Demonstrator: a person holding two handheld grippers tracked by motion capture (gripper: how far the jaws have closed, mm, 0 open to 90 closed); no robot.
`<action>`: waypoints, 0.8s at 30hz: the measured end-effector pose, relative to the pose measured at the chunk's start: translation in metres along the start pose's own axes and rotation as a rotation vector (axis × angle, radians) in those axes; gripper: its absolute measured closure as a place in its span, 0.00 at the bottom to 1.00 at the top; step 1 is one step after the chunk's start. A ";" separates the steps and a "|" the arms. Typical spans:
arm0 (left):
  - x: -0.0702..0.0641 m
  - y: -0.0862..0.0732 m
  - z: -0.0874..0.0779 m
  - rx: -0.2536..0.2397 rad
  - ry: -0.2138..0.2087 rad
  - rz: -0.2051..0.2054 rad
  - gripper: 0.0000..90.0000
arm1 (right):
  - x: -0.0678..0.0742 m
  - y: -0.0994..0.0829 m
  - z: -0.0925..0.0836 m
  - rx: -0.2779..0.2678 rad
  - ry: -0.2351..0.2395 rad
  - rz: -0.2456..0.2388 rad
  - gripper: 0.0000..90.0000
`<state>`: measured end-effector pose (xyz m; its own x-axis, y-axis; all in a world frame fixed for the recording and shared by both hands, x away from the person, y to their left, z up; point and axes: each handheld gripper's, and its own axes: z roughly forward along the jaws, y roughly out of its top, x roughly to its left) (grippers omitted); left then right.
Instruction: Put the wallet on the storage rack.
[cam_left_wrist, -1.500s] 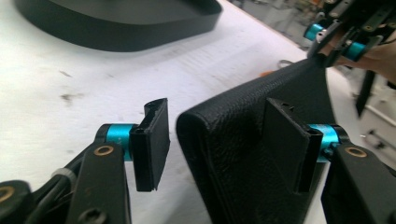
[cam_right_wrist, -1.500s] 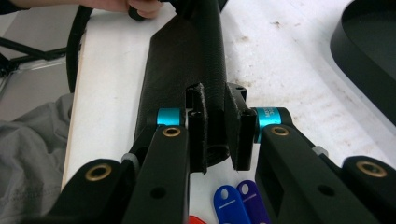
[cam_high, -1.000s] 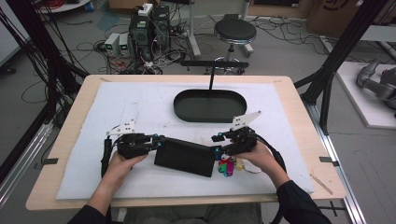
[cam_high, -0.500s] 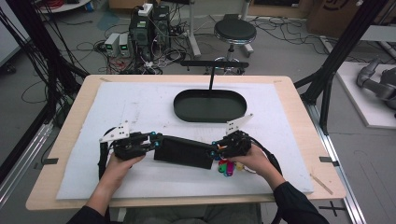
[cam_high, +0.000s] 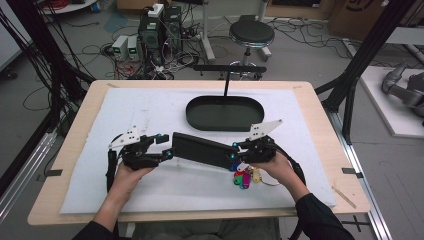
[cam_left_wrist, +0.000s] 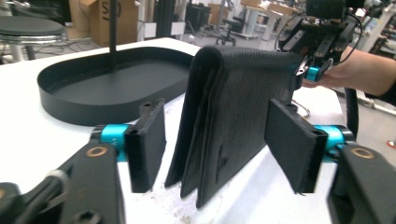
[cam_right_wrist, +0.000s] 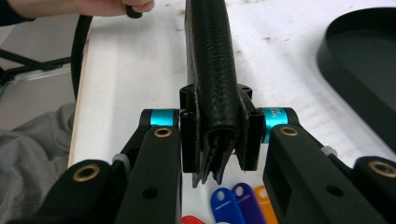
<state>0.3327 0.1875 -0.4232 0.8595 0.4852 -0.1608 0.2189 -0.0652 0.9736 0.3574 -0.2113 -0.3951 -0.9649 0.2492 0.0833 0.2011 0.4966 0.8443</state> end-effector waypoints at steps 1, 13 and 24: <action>0.000 0.001 0.000 -0.001 0.007 -0.005 0.38 | 0.000 0.000 -0.002 -0.006 -0.006 0.003 0.84; -0.001 0.004 -0.004 0.023 0.061 -0.006 0.33 | -0.006 0.004 -0.021 -0.060 -0.096 -0.001 0.84; -0.014 0.013 -0.004 0.066 0.106 0.055 0.33 | -0.016 0.014 -0.043 -0.082 -0.183 0.006 0.84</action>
<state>0.3220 0.1835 -0.4074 0.8181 0.5687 -0.0860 0.2056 -0.1494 0.9672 0.3680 -0.2445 -0.3617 -0.9153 0.4028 -0.0033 0.1849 0.4274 0.8850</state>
